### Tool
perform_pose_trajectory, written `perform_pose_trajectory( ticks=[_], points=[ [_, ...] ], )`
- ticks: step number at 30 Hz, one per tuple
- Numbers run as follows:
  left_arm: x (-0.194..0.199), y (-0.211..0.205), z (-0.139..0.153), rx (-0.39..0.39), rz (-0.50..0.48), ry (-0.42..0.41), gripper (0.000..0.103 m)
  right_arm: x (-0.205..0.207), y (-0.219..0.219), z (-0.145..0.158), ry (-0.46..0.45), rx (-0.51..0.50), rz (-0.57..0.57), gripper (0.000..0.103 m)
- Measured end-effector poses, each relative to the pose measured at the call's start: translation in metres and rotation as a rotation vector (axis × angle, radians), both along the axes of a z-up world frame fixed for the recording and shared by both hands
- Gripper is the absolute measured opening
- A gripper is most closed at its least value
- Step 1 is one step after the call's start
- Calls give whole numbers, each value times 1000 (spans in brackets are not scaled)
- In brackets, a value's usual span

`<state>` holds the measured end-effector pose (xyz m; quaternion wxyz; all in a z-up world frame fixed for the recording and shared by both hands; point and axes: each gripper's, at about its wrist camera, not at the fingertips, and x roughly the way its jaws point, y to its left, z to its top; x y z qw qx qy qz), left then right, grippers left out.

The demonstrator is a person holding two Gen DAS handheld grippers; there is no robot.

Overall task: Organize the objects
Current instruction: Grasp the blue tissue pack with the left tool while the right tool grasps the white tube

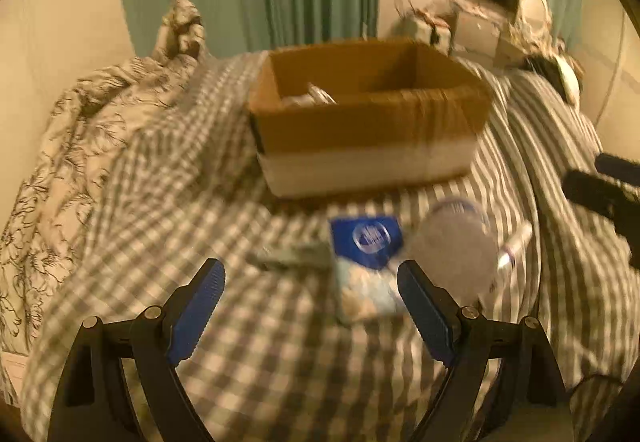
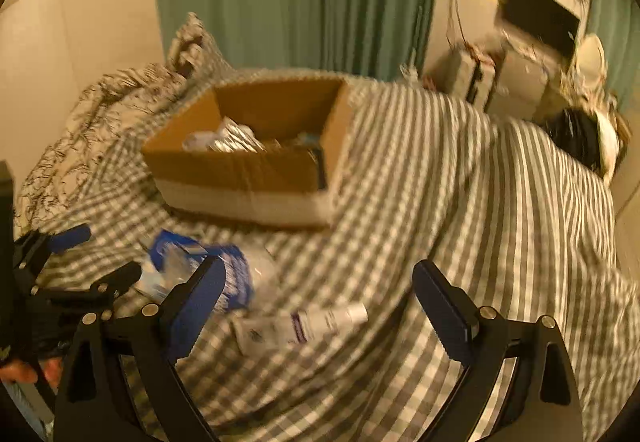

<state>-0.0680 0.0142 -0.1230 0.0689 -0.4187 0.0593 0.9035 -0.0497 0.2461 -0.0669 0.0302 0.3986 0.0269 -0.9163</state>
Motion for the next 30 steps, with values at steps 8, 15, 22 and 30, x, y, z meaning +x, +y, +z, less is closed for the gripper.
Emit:
perform_pose_trajectory(
  ticks=[8, 15, 22, 30],
  points=[
    [2, 40, -29, -85, -125, -44, 91, -2, 20, -11, -21, -62, -35, 95],
    [-15, 40, -48, -87, -113, -74, 80, -7, 21, -27, -81, -42, -65, 95],
    [-12, 33, -44, -8, -113, -67, 56, 1, 17, -57, -200, -58, -122, 95],
    [-4, 8, -15, 64, -81, -6, 56, -22, 13, -86, -280, -127, -205, 95]
  ],
)
